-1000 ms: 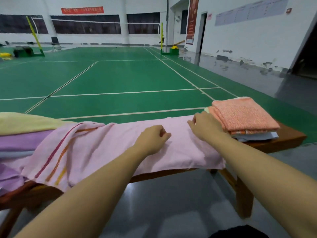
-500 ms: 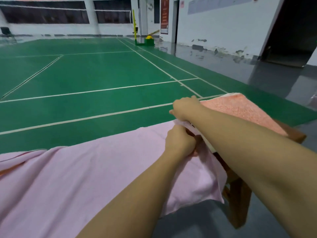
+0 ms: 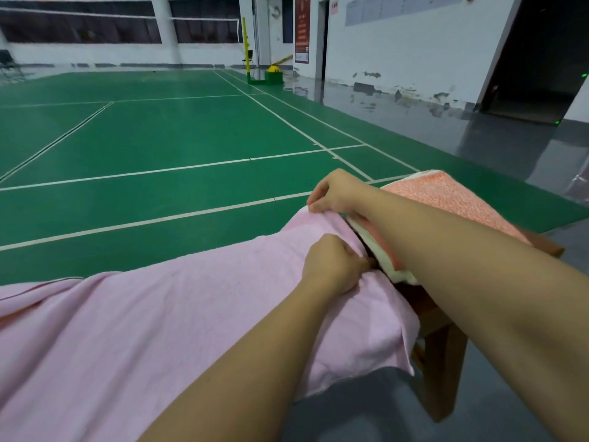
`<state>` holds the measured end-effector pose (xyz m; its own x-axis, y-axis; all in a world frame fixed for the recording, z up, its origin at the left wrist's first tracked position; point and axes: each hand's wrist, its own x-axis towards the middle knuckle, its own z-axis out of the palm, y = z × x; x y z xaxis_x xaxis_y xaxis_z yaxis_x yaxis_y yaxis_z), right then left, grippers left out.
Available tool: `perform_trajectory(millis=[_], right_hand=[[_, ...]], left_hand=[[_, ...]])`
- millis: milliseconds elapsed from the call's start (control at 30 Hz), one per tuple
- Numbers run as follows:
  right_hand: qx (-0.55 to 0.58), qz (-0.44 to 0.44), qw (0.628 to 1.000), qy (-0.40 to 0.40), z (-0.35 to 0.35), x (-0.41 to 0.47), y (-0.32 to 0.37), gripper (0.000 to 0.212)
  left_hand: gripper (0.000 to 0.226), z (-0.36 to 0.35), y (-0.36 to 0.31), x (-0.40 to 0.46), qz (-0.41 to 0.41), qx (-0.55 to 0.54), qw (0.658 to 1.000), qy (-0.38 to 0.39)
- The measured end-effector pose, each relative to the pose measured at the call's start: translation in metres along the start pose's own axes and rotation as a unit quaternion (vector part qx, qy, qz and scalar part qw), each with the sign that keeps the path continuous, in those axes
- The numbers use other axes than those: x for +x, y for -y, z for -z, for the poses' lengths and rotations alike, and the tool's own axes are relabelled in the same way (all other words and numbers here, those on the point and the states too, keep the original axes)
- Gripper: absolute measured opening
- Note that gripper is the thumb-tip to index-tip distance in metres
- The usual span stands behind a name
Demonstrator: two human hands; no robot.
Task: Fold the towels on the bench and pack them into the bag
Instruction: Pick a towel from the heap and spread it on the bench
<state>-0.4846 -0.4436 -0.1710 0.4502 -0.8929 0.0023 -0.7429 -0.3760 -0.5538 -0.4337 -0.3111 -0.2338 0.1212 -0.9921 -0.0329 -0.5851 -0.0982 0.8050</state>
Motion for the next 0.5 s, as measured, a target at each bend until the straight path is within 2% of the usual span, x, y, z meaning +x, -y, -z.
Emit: perform_trajectory(millis=[100,167,333,433,500], right_hand=[[0.024,0.022,0.999,-0.021,0.005,-0.009,-0.002,0.015],[0.035,0.033,0.998,-0.036,0.003,-0.01,-0.004,0.017],[0.061,0.058,0.995,-0.057,-0.005,-0.015,-0.002,0.028],[0.106,0.054,0.99,-0.074,-0.006,-0.019,0.001,0.037],[0.18,0.039,0.979,-0.093,-0.007,-0.02,0.002,0.043]], left_hand=[[0.035,0.009,0.007,-0.011,0.0,-0.06,0.998,0.004],[0.027,0.014,0.006,-0.017,0.001,-0.087,0.996,-0.009],[0.021,0.028,0.007,-0.026,0.006,-0.068,0.995,-0.069],[0.012,0.036,0.001,-0.036,0.048,-0.253,0.966,-0.036],[0.019,0.04,-0.002,-0.04,0.081,-0.354,0.931,-0.019]])
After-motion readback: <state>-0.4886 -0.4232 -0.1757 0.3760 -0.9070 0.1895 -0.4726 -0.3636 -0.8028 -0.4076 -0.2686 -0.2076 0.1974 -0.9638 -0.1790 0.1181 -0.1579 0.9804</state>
